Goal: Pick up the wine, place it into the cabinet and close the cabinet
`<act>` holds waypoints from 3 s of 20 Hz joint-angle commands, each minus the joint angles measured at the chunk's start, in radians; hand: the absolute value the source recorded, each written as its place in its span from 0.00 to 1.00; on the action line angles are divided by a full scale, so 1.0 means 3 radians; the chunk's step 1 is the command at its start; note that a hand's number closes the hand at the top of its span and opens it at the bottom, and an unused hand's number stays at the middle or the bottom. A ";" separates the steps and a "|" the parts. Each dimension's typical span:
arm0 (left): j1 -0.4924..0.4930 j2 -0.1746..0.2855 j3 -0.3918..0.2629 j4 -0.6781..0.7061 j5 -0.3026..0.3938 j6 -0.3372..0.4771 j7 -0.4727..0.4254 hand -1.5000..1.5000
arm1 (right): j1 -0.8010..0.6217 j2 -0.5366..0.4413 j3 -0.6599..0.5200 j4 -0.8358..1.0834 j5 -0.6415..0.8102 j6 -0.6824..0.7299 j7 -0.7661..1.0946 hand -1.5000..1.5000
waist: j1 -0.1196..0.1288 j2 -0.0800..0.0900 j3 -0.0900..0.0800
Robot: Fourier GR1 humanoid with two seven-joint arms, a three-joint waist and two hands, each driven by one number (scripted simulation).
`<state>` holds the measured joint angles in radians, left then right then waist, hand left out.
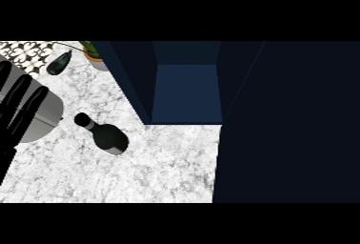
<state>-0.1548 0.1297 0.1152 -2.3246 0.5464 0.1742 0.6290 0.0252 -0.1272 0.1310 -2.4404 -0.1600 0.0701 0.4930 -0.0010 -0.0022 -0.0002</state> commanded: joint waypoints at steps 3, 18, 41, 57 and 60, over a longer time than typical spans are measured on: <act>0.0201 0.0003 0.0233 0.0039 0.0207 -0.0250 -0.0140 0.00 | 0.0143 -0.0072 -0.0134 -0.0636 -0.0183 -0.0027 0.0335 0.00 | -0.0012 0.0000 -0.0001; 0.0173 0.0268 0.0763 0.0692 0.0495 -0.0606 -0.0219 0.00 | -0.0301 -0.0014 -0.0178 -0.0401 -0.0074 -0.0126 0.0530 0.00 | 0.0000 0.0005 -0.0001; 0.0160 0.0149 0.0767 0.2424 -0.0005 -0.1468 -0.1319 0.00 | -0.0192 0.0001 -0.0321 -0.0543 -0.0268 0.0049 0.0555 0.00 | -0.0030 0.0008 0.0000; -0.0037 0.0033 0.0599 0.3300 -0.0374 -0.1634 -0.1986 0.00 | -0.0229 0.0058 -0.0350 -0.0653 -0.0296 0.0058 0.0673 0.00 | -0.0038 0.0004 0.0001; 0.0018 0.0083 0.0641 0.3615 -0.0350 -0.1922 -0.2249 0.00 | -0.0296 0.0101 -0.0142 -0.0692 -0.0042 -0.0023 0.0797 0.00 | -0.0028 0.0005 -0.0002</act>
<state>-0.1365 0.1815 0.3271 -1.3174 0.4750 -0.3820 0.0291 -0.0735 -0.0892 0.0903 -2.4864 -0.1114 0.0789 0.6394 -0.0075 -0.0009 -0.0003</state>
